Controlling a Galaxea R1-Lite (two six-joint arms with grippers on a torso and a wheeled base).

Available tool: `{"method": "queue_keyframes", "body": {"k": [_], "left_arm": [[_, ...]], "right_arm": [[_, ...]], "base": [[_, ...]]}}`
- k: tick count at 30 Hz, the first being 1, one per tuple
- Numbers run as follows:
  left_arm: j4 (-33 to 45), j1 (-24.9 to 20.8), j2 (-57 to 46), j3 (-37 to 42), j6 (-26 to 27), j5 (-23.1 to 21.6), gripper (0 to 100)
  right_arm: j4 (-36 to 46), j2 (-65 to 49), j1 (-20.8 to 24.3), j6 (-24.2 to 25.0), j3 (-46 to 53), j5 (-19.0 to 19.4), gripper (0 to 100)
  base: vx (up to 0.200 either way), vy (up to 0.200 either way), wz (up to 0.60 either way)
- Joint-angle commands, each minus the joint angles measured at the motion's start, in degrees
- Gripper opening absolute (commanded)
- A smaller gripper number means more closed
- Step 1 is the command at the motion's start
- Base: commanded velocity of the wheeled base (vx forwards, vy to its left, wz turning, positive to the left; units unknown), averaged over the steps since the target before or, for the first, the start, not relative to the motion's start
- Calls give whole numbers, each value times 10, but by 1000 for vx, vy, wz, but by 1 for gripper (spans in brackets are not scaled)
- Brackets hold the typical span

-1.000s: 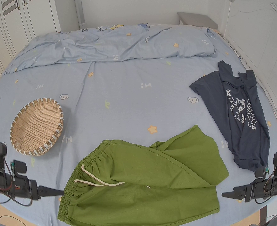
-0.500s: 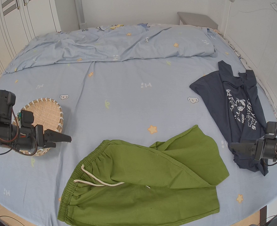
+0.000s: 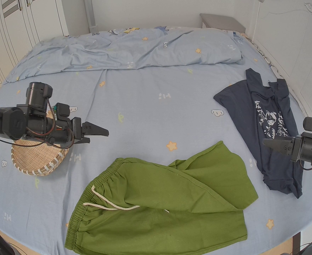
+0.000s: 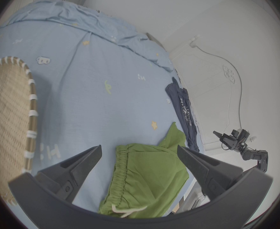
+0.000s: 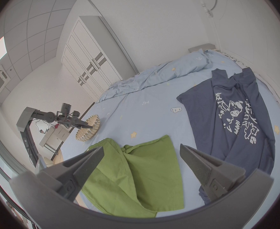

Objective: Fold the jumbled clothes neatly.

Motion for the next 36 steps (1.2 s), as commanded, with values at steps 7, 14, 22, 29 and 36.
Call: {"method": "queue_keyframes", "body": {"k": [7,14,22,29,36], "left_arm": [[-1,-27,124,-41,14,3,100],[-8,-42,161,-49,17,24,100],[-8,-54,182,-56,17,28,100],[-7,-56,185,-56,16,28,0],[-5,-61,184,-53,16,28,0]], "right_arm": [[-5,3,19,0,-9,-1,100],[-5,13,30,0,-7,-1,100],[-6,13,29,1,-8,-1,100],[-6,13,29,1,-8,-1,100],[-7,14,27,1,-9,-1,100]], "base": [[0,0,0],[0,0,0],[0,0,0],[0,0,0],[0,0,0]]}}
